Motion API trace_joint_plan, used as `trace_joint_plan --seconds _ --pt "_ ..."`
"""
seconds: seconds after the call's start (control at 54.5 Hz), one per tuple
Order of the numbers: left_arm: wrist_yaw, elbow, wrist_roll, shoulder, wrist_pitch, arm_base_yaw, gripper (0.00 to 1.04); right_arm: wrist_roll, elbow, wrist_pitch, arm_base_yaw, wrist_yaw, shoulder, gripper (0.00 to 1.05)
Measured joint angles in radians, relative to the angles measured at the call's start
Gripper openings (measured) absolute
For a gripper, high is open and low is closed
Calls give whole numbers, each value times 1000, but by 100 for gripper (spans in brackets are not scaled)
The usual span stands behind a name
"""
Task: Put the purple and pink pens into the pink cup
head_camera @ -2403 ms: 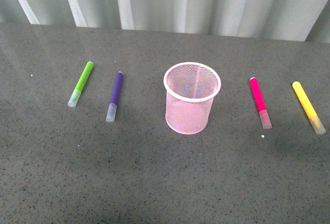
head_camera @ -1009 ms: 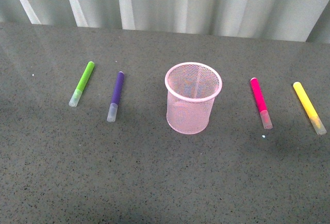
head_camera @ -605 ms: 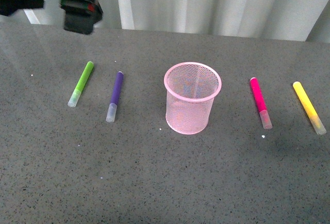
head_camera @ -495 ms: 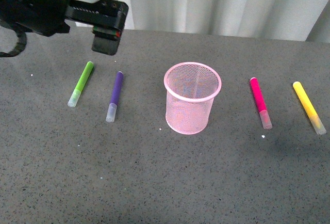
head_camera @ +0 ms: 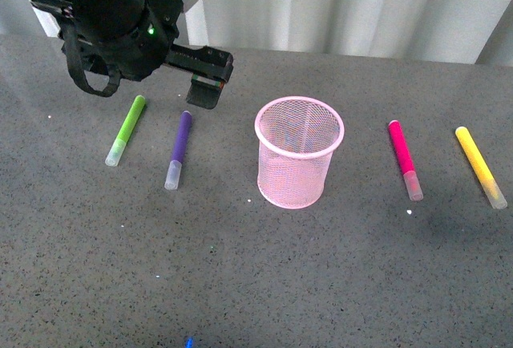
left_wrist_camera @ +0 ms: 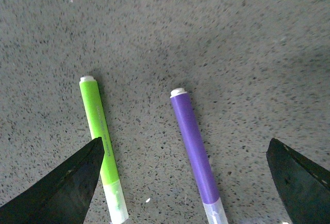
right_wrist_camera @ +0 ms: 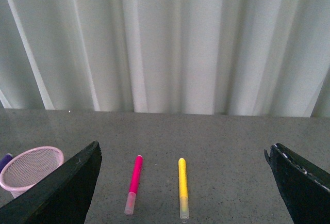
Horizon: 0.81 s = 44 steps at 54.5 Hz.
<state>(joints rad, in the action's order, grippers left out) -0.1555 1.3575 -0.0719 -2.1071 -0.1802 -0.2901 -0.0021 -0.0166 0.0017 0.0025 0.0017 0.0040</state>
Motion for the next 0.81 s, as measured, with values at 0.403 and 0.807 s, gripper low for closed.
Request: trace_joint_plan --seconds 0.403,0.807 --pt "2 153 95 -143 -96 3 98 0 0 0 0 0 0 98" --pt "-7 168 137 -212 -85 3 98 0 0 0 0 0 0 98"
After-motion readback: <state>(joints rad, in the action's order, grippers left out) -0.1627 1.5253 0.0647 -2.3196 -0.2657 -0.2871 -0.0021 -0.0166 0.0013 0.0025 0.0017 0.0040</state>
